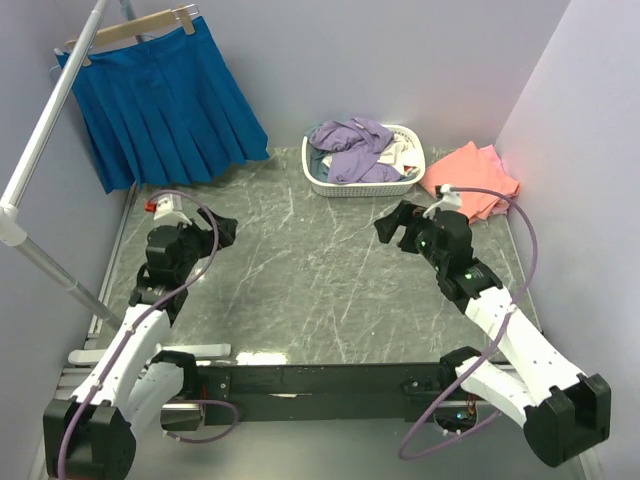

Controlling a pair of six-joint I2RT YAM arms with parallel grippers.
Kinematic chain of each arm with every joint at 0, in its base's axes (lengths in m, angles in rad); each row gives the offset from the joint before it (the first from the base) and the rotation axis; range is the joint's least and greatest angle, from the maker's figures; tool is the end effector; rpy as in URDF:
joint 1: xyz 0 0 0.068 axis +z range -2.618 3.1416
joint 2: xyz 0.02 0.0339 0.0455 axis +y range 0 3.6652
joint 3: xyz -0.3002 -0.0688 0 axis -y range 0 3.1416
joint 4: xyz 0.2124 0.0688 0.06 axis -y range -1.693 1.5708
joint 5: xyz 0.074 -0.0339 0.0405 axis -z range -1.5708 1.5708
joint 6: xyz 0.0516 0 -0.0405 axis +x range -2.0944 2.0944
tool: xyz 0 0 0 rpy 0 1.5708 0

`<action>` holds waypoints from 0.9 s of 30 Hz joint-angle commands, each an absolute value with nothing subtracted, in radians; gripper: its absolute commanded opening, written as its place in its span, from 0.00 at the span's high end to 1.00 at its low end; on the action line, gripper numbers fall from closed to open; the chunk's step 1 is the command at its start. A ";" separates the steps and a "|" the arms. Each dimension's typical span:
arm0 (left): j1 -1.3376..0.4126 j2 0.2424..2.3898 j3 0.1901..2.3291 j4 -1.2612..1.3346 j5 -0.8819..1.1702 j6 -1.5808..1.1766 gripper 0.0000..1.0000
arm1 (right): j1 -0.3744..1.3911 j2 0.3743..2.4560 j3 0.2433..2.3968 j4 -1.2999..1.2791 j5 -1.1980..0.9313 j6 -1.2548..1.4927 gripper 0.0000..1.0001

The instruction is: Fold and stack the t-shirts

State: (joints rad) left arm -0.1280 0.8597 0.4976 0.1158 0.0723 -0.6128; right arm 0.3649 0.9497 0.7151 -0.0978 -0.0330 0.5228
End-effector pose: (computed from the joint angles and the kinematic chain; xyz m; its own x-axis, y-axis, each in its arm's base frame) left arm 0.1638 -0.0248 0.2912 -0.3110 -0.5384 -0.7832 0.0219 0.8198 -0.5722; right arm 0.1718 0.0674 0.3256 -0.4567 0.3597 -0.8136 -0.1821 0.8574 0.4813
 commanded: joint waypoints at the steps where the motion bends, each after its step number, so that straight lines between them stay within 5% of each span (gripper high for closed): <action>1: -0.129 0.837 0.610 0.064 0.003 -0.537 0.01 | 0.364 0.934 0.686 -0.078 0.121 0.607 0.00; 7: -0.127 0.940 0.647 0.087 0.003 -0.592 0.01 | 0.354 1.040 0.765 0.032 0.123 0.526 0.00; 12: -0.127 1.161 0.791 0.051 0.058 -0.554 0.01 | 0.325 1.245 1.150 -0.155 0.109 0.405 0.00; 27: -0.129 1.643 1.046 0.074 0.123 -0.525 0.01 | 0.291 2.400 2.474 -0.520 -0.047 0.314 0.10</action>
State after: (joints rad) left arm -0.1280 1.6066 0.9894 0.0406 0.0940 -0.5529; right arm 0.3084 2.2425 2.2414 -0.3801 0.0120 0.3229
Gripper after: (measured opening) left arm 0.995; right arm 0.921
